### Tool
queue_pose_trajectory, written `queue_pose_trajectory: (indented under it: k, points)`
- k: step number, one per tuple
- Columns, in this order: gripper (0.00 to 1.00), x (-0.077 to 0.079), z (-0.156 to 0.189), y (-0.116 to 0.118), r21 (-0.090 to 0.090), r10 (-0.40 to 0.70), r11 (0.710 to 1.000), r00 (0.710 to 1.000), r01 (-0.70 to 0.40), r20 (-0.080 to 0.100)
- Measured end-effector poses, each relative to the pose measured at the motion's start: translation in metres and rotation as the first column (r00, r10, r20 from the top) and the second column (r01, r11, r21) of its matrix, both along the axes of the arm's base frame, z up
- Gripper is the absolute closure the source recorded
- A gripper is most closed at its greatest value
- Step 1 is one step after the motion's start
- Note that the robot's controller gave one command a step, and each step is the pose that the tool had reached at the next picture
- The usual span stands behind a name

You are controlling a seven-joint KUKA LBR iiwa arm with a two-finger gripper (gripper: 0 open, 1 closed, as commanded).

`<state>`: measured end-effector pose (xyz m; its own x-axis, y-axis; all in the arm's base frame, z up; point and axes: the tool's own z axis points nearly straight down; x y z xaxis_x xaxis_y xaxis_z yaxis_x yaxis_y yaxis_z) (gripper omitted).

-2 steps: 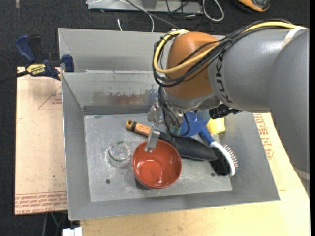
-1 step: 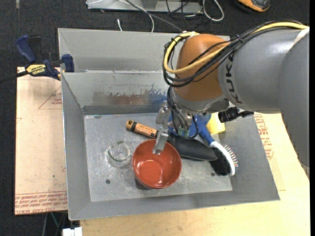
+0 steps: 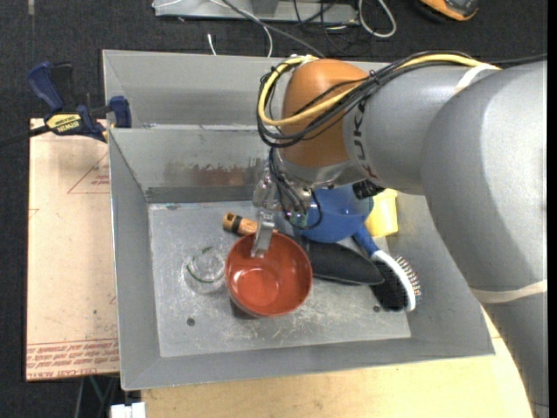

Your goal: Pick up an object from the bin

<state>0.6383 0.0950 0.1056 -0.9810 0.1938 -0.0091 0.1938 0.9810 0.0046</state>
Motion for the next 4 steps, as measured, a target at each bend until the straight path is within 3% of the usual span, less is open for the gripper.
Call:
queue_pose_trajectory:
  k: [1,2,3,4]
  points:
    - [0.0,-0.027,-0.005,0.002,-0.001,0.01,1.0,1.0,-0.01,-0.002]
    - [0.0,-0.02,0.017,0.071,0.0,0.206,0.979,0.979,-0.206,0.005]
    - [0.0,-0.03,0.016,0.054,0.0,0.166,0.986,0.986,-0.166,-0.001]
    - [0.0,-0.035,-0.037,0.062,-0.002,0.377,0.926,0.926,-0.377,0.002]
